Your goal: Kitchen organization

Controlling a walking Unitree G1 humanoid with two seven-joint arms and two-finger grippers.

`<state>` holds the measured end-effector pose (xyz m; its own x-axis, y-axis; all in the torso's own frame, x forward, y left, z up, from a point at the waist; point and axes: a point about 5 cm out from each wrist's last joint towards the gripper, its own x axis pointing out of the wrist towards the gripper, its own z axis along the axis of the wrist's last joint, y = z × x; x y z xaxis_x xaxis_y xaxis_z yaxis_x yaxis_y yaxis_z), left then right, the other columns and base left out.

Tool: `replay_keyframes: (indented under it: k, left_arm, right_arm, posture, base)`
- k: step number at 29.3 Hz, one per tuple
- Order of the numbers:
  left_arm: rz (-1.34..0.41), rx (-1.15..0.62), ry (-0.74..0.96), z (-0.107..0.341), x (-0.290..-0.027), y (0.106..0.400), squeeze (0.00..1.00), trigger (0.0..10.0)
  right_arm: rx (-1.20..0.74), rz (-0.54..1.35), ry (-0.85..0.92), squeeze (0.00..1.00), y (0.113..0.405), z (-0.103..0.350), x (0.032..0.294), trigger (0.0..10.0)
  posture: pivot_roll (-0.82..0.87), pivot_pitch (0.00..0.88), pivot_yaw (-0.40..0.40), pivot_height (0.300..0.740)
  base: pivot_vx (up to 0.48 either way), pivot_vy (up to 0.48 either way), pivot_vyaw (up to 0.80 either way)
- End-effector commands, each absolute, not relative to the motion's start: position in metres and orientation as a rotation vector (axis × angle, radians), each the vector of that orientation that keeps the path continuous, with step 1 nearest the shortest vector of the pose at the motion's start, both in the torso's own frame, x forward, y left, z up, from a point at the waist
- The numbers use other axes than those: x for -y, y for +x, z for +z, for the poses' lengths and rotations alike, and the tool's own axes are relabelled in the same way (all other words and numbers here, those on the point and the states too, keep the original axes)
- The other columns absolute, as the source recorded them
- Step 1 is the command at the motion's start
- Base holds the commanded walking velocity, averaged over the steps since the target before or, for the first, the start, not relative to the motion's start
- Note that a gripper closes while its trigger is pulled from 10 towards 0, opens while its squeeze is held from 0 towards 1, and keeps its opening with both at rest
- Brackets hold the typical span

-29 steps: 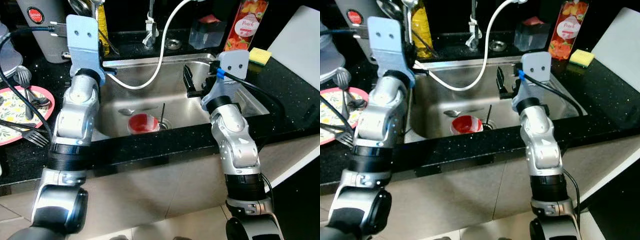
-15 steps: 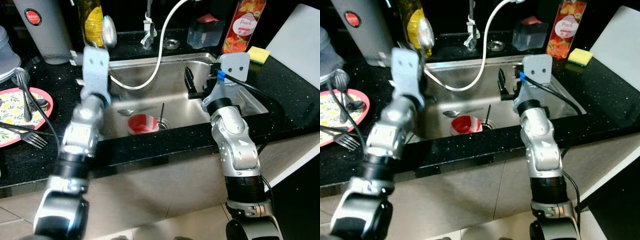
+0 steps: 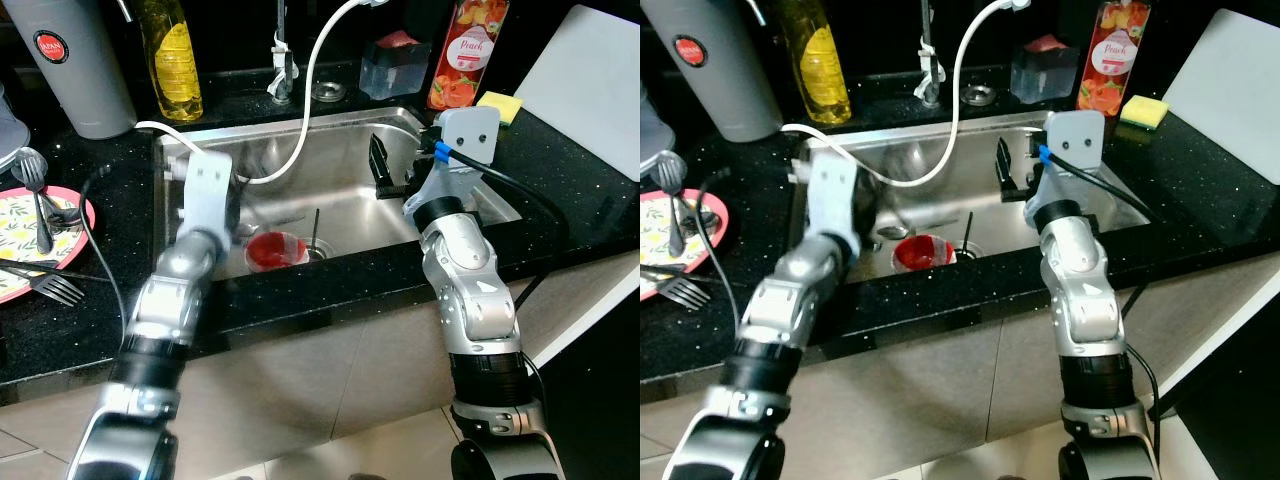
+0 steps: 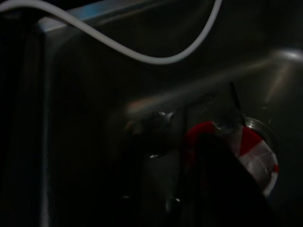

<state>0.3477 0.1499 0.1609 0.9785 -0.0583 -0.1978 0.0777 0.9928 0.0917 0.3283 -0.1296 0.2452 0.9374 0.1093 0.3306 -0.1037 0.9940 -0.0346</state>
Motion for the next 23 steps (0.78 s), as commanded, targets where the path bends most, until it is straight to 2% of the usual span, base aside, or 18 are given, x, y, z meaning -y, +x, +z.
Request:
replay_keyframes:
  k: [1, 4, 5, 7, 8, 10, 12, 20, 23]
  left_arm:
    - [-0.058, -0.256, 0.085, 0.147, -0.152, 0.344, 1.00, 10.0]
    - [0.005, -0.242, 0.120, 0.148, -0.158, 0.344, 1.00, 10.0]
    - [0.055, -0.138, 0.199, 0.162, -0.163, 0.346, 0.73, 10.0]
    - [0.066, -0.111, 0.218, 0.165, -0.164, 0.347, 0.73, 10.0]
    - [0.106, -0.041, 0.248, 0.176, -0.168, 0.348, 0.00, 10.0]
    - [0.178, 0.140, 0.313, 0.203, -0.172, 0.347, 0.00, 10.0]
    - [0.195, 0.220, 0.342, 0.214, -0.172, 0.345, 0.00, 10.0]
    - [0.128, 0.238, 0.146, 0.209, -0.150, 0.327, 0.00, 10.0]
    - [0.116, 0.225, 0.073, 0.206, -0.136, 0.320, 0.00, 10.0]
  right_arm:
    - [0.337, 0.111, -0.021, 0.00, 0.326, 0.244, 0.128, 10.0]
    - [0.334, 0.106, -0.021, 0.00, 0.326, 0.243, 0.129, 10.0]
    - [0.334, 0.107, -0.019, 0.00, 0.326, 0.243, 0.128, 10.0]
    - [0.334, 0.107, -0.019, 0.00, 0.327, 0.243, 0.128, 10.0]
    - [0.335, 0.108, -0.016, 0.00, 0.327, 0.243, 0.127, 10.0]
    - [0.338, 0.109, -0.012, 0.00, 0.329, 0.244, 0.127, 10.0]
    - [0.337, 0.110, -0.010, 0.00, 0.331, 0.243, 0.126, 10.0]
    - [0.342, 0.156, -0.007, 0.00, 0.332, 0.243, 0.116, 10.0]
    - [0.362, 0.145, -0.002, 0.00, 0.336, 0.250, 0.116, 10.0]
  posture:
    - [-0.01, 0.000, 0.017, 0.740]
    - [-0.01, 0.000, 0.019, 0.740]
    - [-0.01, 0.000, 0.022, 0.740]
    - [-0.01, 0.000, 0.023, 0.740]
    - [0.00, 0.000, 0.025, 0.740]
    - [0.01, 0.000, 0.022, 0.740]
    - [0.02, 0.000, 0.013, 0.740]
    - [0.03, 0.000, -0.001, 0.740]
    - [0.03, 0.000, 0.023, 0.740]
  base:
    - [0.000, 0.000, 0.00]
    - [0.000, 0.000, 0.00]
    - [0.000, 0.000, 0.00]
    - [0.000, 0.000, 0.00]
    - [0.000, 0.000, 0.00]
    - [0.000, 0.000, 0.00]
    - [0.000, 0.000, 0.00]
    - [0.000, 0.000, 0.00]
    - [0.000, 0.000, 0.00]
